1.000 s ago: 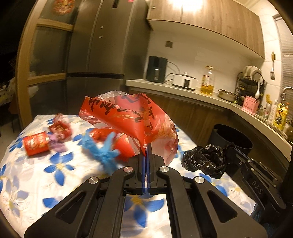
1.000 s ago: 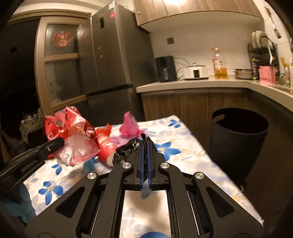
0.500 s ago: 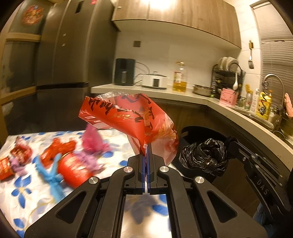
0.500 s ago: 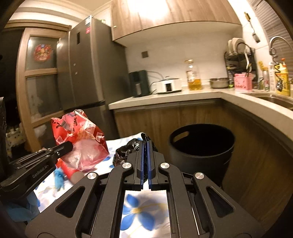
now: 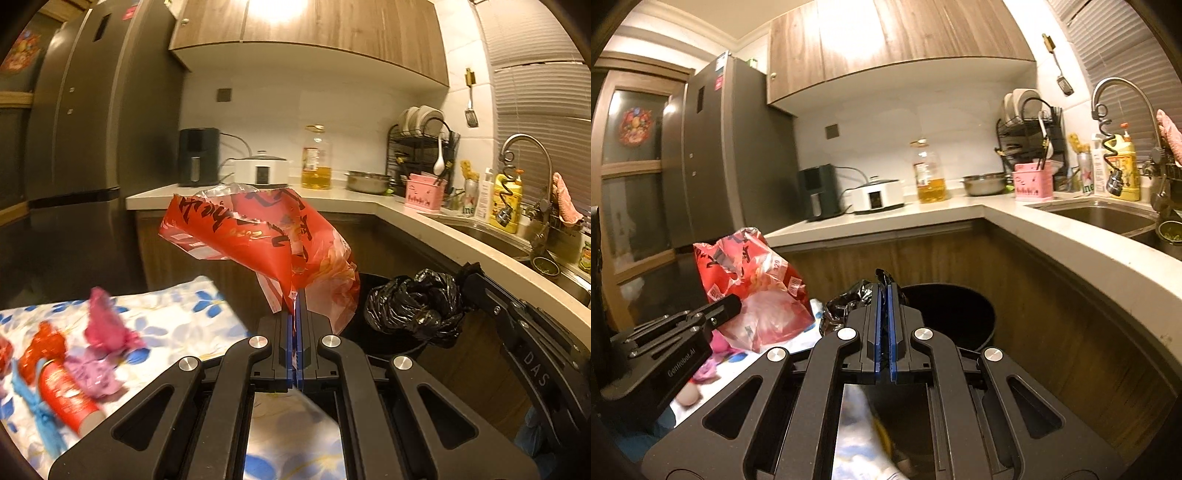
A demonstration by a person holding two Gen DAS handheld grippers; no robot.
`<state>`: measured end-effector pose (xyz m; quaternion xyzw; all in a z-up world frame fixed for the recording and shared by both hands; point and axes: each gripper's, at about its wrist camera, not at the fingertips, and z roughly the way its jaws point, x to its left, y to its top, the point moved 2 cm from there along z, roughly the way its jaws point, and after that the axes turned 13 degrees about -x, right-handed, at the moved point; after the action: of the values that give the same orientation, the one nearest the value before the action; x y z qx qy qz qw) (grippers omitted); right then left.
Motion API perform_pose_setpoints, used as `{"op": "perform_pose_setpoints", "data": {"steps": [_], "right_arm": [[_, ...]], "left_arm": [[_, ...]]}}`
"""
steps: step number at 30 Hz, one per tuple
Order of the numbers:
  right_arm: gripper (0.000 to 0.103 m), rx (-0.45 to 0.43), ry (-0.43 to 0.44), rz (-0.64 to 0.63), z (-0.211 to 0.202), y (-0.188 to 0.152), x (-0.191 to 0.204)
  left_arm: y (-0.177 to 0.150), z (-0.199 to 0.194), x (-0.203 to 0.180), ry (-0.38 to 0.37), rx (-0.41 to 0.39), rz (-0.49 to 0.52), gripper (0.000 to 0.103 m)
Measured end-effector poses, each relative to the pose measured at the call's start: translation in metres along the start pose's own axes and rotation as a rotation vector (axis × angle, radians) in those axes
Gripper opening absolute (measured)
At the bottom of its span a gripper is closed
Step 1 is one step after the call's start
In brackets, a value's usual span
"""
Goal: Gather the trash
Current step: 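Carry the red bag and black bag with both grippers over the bin, then open both grippers to drop the red and black bags into the bin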
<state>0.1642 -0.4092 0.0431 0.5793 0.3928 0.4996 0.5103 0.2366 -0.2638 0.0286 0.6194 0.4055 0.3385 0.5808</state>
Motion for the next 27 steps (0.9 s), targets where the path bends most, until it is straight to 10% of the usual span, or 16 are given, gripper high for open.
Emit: {"op": "perform_pose_setpoints", "data": {"steps": [27], "right_arm": [[0.003,0.048,-0.073,-0.003,0.076,-0.006,-0.051]], "left_arm": [[-0.028,0.098,-0.048,-0.12,0.111,0.022,0.001]]}}
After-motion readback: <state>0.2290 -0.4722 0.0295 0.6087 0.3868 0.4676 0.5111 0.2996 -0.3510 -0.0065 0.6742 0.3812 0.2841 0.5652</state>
